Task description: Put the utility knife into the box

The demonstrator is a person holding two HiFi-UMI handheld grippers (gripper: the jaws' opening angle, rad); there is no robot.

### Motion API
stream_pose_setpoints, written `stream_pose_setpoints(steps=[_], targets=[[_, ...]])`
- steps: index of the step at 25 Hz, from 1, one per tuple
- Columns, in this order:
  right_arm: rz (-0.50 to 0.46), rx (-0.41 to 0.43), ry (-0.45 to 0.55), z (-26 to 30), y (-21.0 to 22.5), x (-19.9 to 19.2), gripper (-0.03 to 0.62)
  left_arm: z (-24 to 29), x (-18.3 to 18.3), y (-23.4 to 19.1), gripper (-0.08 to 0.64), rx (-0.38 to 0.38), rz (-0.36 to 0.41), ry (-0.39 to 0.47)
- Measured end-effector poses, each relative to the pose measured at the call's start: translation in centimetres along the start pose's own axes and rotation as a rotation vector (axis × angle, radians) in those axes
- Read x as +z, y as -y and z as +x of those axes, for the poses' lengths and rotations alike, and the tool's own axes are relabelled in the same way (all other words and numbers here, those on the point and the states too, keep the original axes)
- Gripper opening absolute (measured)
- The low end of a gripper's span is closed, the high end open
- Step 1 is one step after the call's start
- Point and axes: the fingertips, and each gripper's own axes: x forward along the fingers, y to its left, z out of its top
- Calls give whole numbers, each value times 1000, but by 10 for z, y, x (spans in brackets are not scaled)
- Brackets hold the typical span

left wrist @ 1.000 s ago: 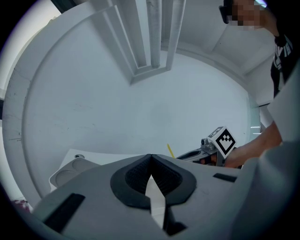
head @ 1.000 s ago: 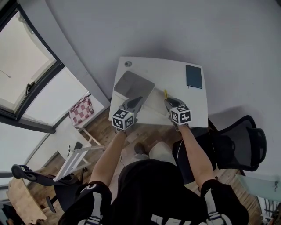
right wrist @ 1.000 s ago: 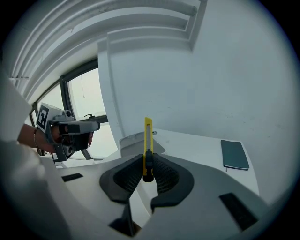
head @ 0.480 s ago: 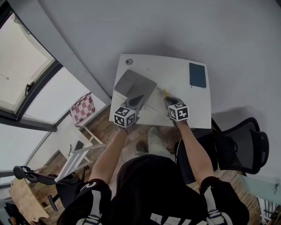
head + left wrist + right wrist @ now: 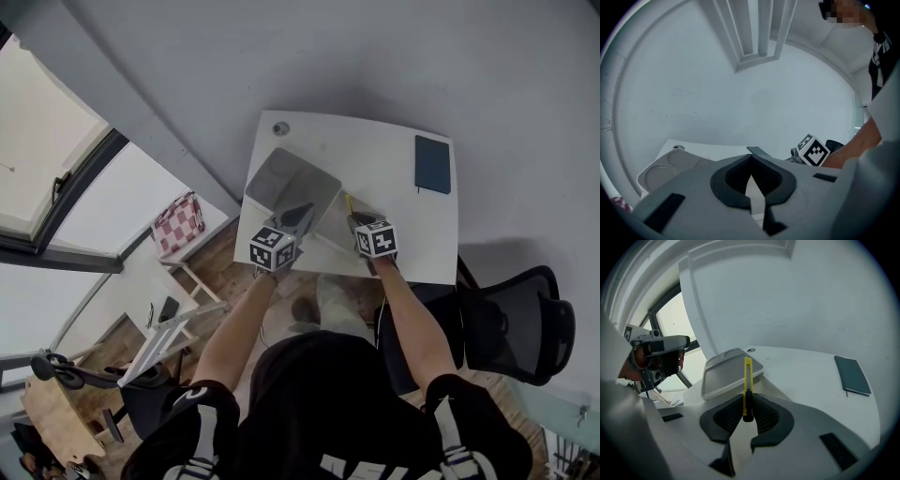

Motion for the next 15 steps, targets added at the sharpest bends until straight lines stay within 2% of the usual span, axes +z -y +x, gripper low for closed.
stream_pose_setpoints(steps=[15], targets=[[106,-5,-201,56,13,-31,75,18,-12,-38,25,50,-50,-25]])
